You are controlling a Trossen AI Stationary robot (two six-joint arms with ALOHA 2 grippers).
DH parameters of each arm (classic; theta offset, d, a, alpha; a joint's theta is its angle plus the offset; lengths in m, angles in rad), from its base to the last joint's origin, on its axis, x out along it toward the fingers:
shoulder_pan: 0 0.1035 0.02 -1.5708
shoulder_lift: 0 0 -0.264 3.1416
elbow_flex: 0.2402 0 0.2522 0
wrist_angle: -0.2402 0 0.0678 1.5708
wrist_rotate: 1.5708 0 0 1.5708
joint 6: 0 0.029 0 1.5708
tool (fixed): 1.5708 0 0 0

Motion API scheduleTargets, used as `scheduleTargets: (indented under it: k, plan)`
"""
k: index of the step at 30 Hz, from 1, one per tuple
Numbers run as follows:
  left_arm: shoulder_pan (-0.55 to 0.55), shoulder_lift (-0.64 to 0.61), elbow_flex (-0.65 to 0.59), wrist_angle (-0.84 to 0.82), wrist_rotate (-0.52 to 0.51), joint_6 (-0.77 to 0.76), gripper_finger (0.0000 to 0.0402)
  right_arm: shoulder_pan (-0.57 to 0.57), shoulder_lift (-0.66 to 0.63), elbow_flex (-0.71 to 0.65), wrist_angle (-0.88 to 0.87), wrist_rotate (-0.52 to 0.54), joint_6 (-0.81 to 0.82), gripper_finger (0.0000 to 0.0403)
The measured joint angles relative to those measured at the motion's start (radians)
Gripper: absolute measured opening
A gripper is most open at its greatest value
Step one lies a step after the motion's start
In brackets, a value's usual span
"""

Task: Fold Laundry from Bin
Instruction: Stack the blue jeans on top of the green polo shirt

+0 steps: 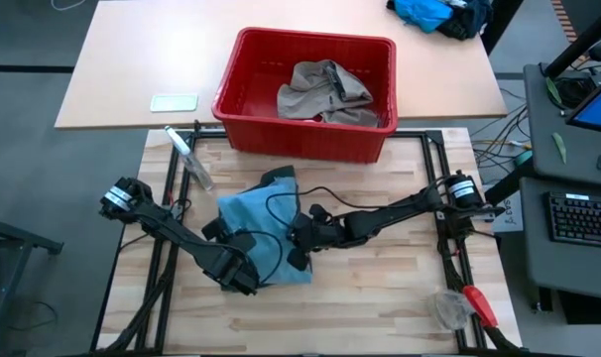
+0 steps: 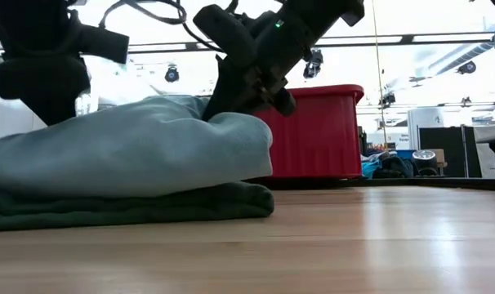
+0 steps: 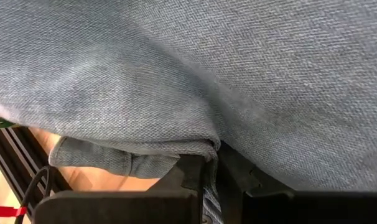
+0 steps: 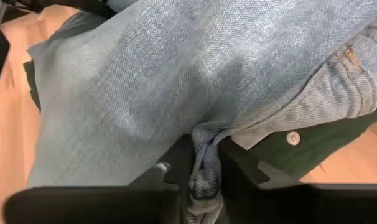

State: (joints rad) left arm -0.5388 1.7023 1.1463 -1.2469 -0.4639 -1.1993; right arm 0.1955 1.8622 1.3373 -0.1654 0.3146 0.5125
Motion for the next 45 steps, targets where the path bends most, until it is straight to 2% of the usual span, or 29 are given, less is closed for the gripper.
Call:
scheduleTargets:
  k: [4, 12, 18, 23, 26, 28, 30, 33, 35, 39, 45]
  plan:
    - [0.000, 0.000, -0.007, 0.000, -0.005, -0.021, 0.0020, 0.000, 0.000, 0.000, -0.009, 0.000, 0.011, 0.0111]
    - [-0.009, -0.003, 0.035, -0.091, 0.000, 0.006, 0.0092, -0.002, -0.034, 0.012, -0.159, 0.002, 0.053, 0.0188]
    - [-0.020, -0.021, 0.086, -0.129, -0.005, 0.068, 0.0129, -0.002, -0.091, 0.012, -0.206, 0.002, 0.031, 0.0219]
    - [-0.085, -0.059, 0.120, -0.114, -0.045, 0.158, 0.0132, 0.003, -0.168, -0.011, -0.205, 0.003, -0.097, 0.0227]
    - [-0.173, -0.100, 0.109, 0.019, -0.105, 0.305, 0.0121, 0.005, -0.216, -0.061, -0.113, -0.003, -0.183, 0.0219]
    - [-0.229, -0.129, 0.071, 0.156, -0.166, 0.392, 0.0110, 0.005, -0.247, -0.118, 0.005, -0.049, -0.264, 0.0208]
    - [-0.260, -0.149, 0.019, 0.286, -0.230, 0.432, 0.0096, -0.001, -0.263, -0.189, 0.176, -0.157, -0.361, 0.0189]
    - [-0.262, -0.156, -0.077, 0.475, -0.338, 0.497, 0.0069, -0.022, -0.249, -0.301, 0.506, -0.374, -0.466, 0.0145]
    - [-0.242, -0.155, -0.145, 0.603, -0.378, 0.563, 0.0048, -0.040, -0.213, -0.343, 0.706, -0.450, -0.480, 0.0107]
    - [-0.188, -0.156, -0.283, 0.831, -0.390, 0.657, 0.0008, -0.086, -0.119, -0.352, 0.826, -0.444, -0.511, 0.0025]
    - [-0.172, -0.161, -0.443, 1.116, -0.416, 0.668, 0.0006, -0.124, 0.051, -0.237, 0.851, -0.456, -0.543, 0.0010]
